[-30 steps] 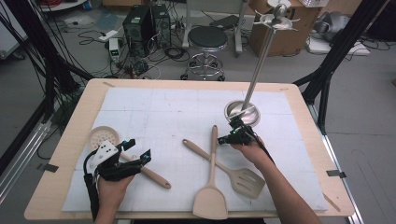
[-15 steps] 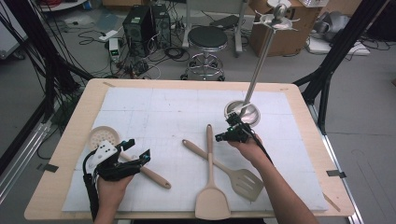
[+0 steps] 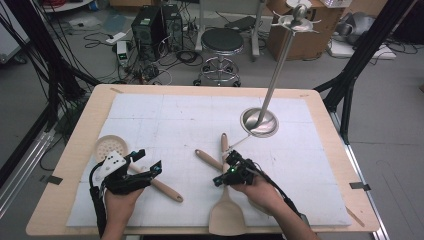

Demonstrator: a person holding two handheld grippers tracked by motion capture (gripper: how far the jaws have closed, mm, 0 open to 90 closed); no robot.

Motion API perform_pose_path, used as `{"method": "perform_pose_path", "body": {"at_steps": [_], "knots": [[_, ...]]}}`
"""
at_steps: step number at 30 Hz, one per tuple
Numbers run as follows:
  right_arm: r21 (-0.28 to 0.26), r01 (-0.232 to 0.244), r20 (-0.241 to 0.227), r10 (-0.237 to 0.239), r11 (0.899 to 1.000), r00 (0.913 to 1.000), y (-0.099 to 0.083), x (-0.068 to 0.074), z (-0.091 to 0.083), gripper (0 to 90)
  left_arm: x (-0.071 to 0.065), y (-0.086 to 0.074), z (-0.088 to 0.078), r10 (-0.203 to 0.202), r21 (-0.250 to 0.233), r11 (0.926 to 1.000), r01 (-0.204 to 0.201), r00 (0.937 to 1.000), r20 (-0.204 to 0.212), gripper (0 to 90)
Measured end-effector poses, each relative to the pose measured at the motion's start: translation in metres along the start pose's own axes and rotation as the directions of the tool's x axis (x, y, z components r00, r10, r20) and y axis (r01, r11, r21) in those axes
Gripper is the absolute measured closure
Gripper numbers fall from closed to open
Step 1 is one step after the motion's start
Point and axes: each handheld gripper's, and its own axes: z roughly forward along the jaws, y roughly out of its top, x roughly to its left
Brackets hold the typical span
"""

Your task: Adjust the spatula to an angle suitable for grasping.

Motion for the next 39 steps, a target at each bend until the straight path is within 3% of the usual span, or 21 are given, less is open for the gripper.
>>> {"method": "perform_pose_path", "body": {"at_steps": [2, 6, 10, 15, 20, 21, 23, 24, 27, 29, 33, 35, 37, 39], "knots": [[0.011, 0.006, 0.01, -0.006, 1.0, 0.9999, -0.001, 0.003, 0.004, 89.8, 0.0, 0.0, 0.0, -0.005, -0.002, 1.0, 0.005, 1.0, 0.001, 24.9], [0.085, 0.027, 0.066, -0.032, 0.996, 0.9973, -0.007, 0.012, 0.015, 89.7, 0.0, 0.0, -0.001, -0.004, -0.005, 1.0, 0.004, 1.0, 0.001, 25.0], [0.087, 0.028, 0.101, -0.037, 0.996, 0.9942, -0.009, 0.012, 0.01, 89.9, 0.001, -0.001, -0.001, -0.007, -0.001, 1.0, 0.007, 1.0, -0.001, 25.0], [0.098, 0.037, 0.17, -0.053, 0.995, 0.984, -0.012, 0.007, 0.001, 89.8, 0.001, -0.001, -0.001, -0.008, -0.002, 1.0, 0.008, 1.0, -0.002, 25.0], [0.043, 0.016, 0.159, -0.023, 0.999, 0.987, -0.018, 0.002, -0.008, 89.8, 0.0, -0.001, 0.0, -0.005, 0.0, 1.0, 0.005, 1.0, -0.001, 25.0], [-0.013, -0.006, 0.137, 0.007, 1.0, 0.9905, -0.022, -0.002, -0.018, 89.7, 0.0, -0.001, 0.0, -0.004, 0.0, 1.0, 0.004, 1.0, -0.001, 25.0], [-0.034, -0.017, 0.139, 0.022, 0.999, 0.9901, -0.025, -0.003, -0.023, 89.7, 0.0, -0.001, 0.0, -0.005, -0.001, 1.0, 0.005, 1.0, -0.003, 25.0], [-0.075, -0.037, 0.148, 0.048, 0.996, 0.9878, -0.031, -0.007, -0.033, 89.7, 0.0, -0.001, 0.0, -0.008, -0.003, 1.0, 0.008, 1.0, -0.003, 25.1], [-0.086, -0.066, 0.149, 0.078, 0.994, 0.9857, -0.036, -0.011, -0.041, 89.7, 0.0, 0.0, 0.0, -0.008, -0.002, 1.0, 0.008, 1.0, 0.0, 25.0], [-0.057, -0.081, 0.174, 0.09, 0.995, 0.9806, -0.042, -0.015, -0.045, 89.7, 0.0, 0.0, 0.001, -0.005, 0.0, 1.0, 0.005, 1.0, 0.001, 25.1], [-0.012, -0.101, 0.172, 0.102, 0.995, 0.9799, -0.043, -0.019, -0.039, 89.7, -0.001, 0.0, 0.002, -0.002, 0.002, 1.0, 0.002, 1.0, 0.004, 25.1], [0.035, -0.102, 0.212, 0.093, 0.994, 0.9728, -0.038, -0.022, -0.029, 89.7, -0.001, 0.0, 0.001, -0.001, 0.001, 1.0, 0.001, 1.0, 0.003, 25.1], [0.044, -0.106, 0.218, 0.094, 0.993, 0.9715, -0.036, -0.023, -0.027, 89.7, 0.0, 0.0, 0.001, -0.006, -0.004, 1.0, 0.006, 1.0, 0.003, 25.1], [0.076, -0.093, 0.255, 0.071, 0.993, 0.9642, -0.029, -0.022, -0.023, 89.7, 0.001, 0.0, 0.0, -0.006, 0.0, 1.0, 0.006, 1.0, 0.002, 25.1]]}}
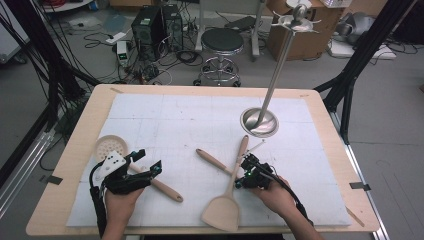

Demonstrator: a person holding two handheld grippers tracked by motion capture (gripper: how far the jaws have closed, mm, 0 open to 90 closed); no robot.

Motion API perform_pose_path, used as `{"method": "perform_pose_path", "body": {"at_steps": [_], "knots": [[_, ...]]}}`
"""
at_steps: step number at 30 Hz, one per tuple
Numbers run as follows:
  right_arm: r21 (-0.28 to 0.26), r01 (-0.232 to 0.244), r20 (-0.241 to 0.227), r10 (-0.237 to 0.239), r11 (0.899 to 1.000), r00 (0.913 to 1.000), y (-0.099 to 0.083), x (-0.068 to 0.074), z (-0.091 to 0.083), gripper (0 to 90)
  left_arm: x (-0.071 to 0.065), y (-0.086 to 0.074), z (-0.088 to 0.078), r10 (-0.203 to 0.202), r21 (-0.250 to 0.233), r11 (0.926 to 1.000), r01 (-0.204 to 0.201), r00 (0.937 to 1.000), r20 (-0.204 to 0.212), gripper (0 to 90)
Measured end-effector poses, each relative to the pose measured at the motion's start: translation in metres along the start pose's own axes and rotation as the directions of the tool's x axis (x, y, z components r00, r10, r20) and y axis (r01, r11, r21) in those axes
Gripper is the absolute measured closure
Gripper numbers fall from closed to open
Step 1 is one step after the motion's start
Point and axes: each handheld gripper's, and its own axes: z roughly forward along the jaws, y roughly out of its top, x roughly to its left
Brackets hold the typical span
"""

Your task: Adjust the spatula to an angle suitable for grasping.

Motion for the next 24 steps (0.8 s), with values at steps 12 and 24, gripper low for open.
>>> {"method": "perform_pose_path", "body": {"at_steps": [12, 24], "knots": [[-0.009, 0.002, 0.028, -0.002, 1.0, 0.9996, 0.023, 0.0, 0.009, 89.7, -0.001, 0.0, 0.001, -0.001, -0.001, 1.0, 0.001, 1.0, 0.005, 25.2], [-0.046, 0.01, 0.001, -0.01, 0.999, 0.9999, 0.046, 0.006, 0.016, 88.0, 0.0, 0.0, 0.0, -0.005, -0.002, 1.0, 0.005, 1.0, 0.004, 25.3]]}}
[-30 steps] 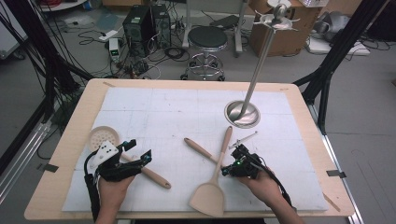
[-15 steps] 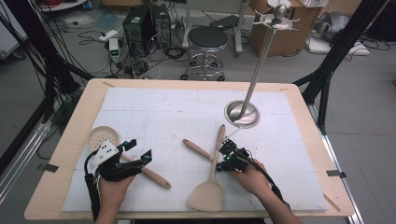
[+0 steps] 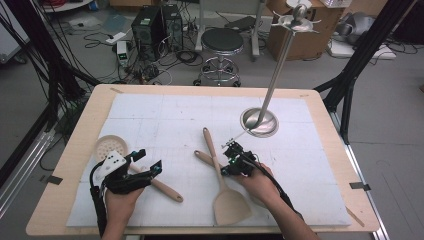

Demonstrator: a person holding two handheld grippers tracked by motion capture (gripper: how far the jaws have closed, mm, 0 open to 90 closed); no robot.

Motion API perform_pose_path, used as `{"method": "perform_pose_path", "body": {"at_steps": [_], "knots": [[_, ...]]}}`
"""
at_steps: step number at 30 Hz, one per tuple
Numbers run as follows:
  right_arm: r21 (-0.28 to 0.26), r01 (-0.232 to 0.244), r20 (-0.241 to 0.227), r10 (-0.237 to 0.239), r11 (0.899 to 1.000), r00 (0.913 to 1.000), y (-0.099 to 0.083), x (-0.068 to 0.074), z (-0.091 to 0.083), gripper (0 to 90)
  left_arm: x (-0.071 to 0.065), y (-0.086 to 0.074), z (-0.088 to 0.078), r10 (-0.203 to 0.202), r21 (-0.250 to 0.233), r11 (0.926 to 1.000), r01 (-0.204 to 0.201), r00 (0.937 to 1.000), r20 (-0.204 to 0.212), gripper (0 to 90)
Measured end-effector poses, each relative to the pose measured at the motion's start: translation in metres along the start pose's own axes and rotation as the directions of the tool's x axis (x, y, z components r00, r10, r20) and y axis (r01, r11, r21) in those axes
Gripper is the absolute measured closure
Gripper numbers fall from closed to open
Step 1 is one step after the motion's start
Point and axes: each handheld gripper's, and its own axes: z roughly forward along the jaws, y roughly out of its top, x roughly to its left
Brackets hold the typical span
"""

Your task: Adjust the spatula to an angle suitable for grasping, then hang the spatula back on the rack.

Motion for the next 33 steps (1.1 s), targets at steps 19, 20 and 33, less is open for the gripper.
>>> {"method": "perform_pose_path", "body": {"at_steps": [19, 20, 33], "knots": [[-0.021, -0.164, -0.179, 0.158, 0.986, 0.971, -0.014, 0.001, -0.013, 64.2, 0.0, 0.001, 0.0, 0.003, -0.005, 1.0, -0.003, 1.0, 0.007, 25.6], [-0.021, -0.164, -0.179, 0.158, 0.986, 0.971, -0.014, 0.001, -0.013, 64.2, 0.0, 0.001, 0.0, 0.003, -0.005, 1.0, -0.003, 1.0, 0.008, 25.6], [-0.008, -0.186, -0.157, 0.182, 0.983, 0.9706, -0.013, 0.003, -0.005, 62.5, -0.001, 0.002, 0.0, 0.005, -0.012, 0.9999, -0.004, 0.9999, 0.012, 25.7]]}}
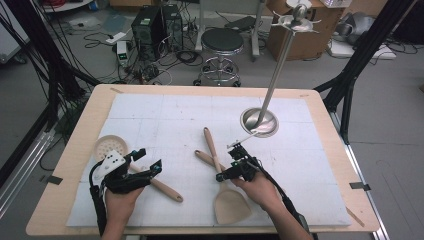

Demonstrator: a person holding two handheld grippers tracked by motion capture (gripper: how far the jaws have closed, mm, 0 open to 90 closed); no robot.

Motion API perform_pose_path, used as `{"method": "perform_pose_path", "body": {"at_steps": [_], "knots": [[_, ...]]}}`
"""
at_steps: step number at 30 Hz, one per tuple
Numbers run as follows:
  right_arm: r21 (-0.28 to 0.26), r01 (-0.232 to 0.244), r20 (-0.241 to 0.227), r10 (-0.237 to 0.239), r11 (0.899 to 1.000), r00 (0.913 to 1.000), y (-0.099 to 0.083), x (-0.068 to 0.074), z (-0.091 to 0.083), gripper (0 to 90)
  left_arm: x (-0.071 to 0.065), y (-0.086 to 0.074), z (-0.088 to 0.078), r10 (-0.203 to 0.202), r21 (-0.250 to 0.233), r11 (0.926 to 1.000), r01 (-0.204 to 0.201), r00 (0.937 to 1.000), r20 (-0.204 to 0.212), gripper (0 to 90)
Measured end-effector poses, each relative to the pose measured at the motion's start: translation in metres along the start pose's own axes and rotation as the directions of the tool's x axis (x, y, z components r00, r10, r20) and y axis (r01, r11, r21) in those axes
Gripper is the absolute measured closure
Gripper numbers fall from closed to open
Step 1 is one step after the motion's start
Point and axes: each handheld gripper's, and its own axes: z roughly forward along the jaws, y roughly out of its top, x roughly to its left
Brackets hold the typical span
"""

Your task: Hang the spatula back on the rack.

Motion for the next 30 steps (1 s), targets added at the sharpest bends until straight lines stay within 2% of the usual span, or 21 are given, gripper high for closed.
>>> {"method": "perform_pose_path", "body": {"at_steps": [5, 8, 12, 14, 21, 25, 26, 29, 30], "knots": [[0.023, -0.025, -0.007, 0.025, 0.999, 0.9997, -0.004, 0.0, 0.007, 61.9, 0.0, 0.0, 0.001, 0.0, 0.002, 1.0, 0.0, 1.0, 0.003, 25.8], [0.014, -0.001, 0.036, 0.001, 1.0, 0.9994, -0.006, 0.007, 0.013, 62.0, -0.001, 0.0, 0.0, 0.001, 0.001, 1.0, -0.001, 1.0, 0.004, 25.8], [-0.001, 0.006, 0.074, -0.006, 1.0, 0.9972, -0.008, 0.01, 0.014, 69.2, -0.001, 0.0, 0.0, -0.001, 0.001, 1.0, 0.001, 1.0, 0.009, 25.8], [-0.01, 0.019, 0.096, -0.018, 1.0, 0.9952, -0.009, 0.013, 0.015, 69.2, -0.001, 0.0, 0.001, 0.0, 0.002, 1.0, 0.0, 1.0, 0.008, 25.8], [-0.022, 0.044, 0.16, -0.04, 0.999, 0.9863, -0.011, 0.021, 0.018, 68.9, -0.002, 0.0, 0.001, 0.003, 0.004, 1.0, -0.003, 1.0, 0.008, 25.9], [-0.032, 0.085, 0.216, -0.076, 0.996, 0.9733, -0.014, 0.028, 0.02, 69.7, -0.002, 0.0, 0.001, 0.001, 0.006, 1.0, -0.001, 1.0, 0.008, 26.0], [-0.031, 0.089, 0.219, -0.08, 0.996, 0.9724, -0.014, 0.029, 0.02, 70.6, -0.003, 0.0, 0.001, 0.0, 0.003, 1.0, 0.0, 1.0, 0.009, 26.0], [-0.04, 0.078, 0.192, -0.069, 0.996, 0.9789, -0.013, 0.025, 0.018, 75.4, -0.002, 0.0, 0.001, 0.0, -0.003, 1.0, 0.0, 1.0, 0.007, 26.2], [-0.05, 0.076, 0.161, -0.067, 0.996, 0.9847, -0.013, 0.023, 0.017, 76.7, -0.002, 0.0, 0.0, -0.003, -0.003, 1.0, 0.003, 1.0, 0.006, 26.3]]}}
